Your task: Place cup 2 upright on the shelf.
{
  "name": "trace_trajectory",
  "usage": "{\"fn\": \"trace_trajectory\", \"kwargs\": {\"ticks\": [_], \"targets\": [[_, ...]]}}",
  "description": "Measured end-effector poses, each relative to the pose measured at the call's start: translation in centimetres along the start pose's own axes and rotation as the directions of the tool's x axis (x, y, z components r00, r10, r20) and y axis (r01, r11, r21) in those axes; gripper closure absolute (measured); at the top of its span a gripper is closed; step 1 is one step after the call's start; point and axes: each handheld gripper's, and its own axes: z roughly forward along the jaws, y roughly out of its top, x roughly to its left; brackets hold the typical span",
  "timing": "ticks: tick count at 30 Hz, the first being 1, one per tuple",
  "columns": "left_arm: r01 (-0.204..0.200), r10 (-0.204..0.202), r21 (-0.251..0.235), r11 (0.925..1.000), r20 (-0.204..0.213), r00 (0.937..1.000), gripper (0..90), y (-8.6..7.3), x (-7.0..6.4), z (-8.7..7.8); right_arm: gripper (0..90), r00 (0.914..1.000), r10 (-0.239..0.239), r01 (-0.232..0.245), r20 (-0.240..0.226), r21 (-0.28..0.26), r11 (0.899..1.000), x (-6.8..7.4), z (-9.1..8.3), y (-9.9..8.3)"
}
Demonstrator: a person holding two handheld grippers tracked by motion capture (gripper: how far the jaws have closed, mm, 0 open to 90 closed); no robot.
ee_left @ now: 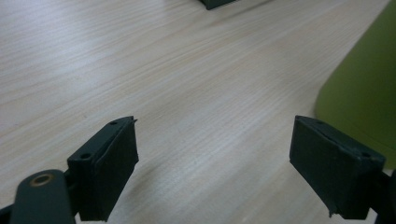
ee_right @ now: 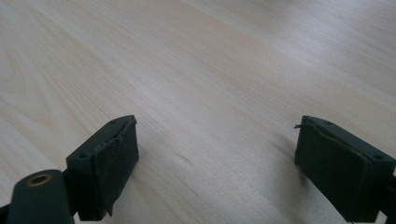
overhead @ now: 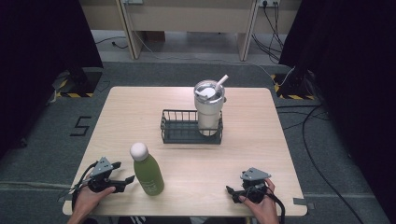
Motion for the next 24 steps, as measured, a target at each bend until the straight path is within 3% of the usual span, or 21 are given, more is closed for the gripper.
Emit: {"fn": "trace_trajectory", "kwargs": {"ticks": [8,24], "targets": [[-0.02,0.021,-0.035,0.9992,0.036,0.9991,15.0,-0.3,-0.9,-1.3,13.3,1.0,0.0,0.0,0.001,0.001,1.0,0.0,0.0,0.0],[-0.009,0.018,-0.118,0.9929,0.072,0.9972,15.0,-0.7,-2.8,-3.3,13.0,1.0,0.0,0.0,0.001,0.002,1.0,0.0,0.0,0.0]]}}
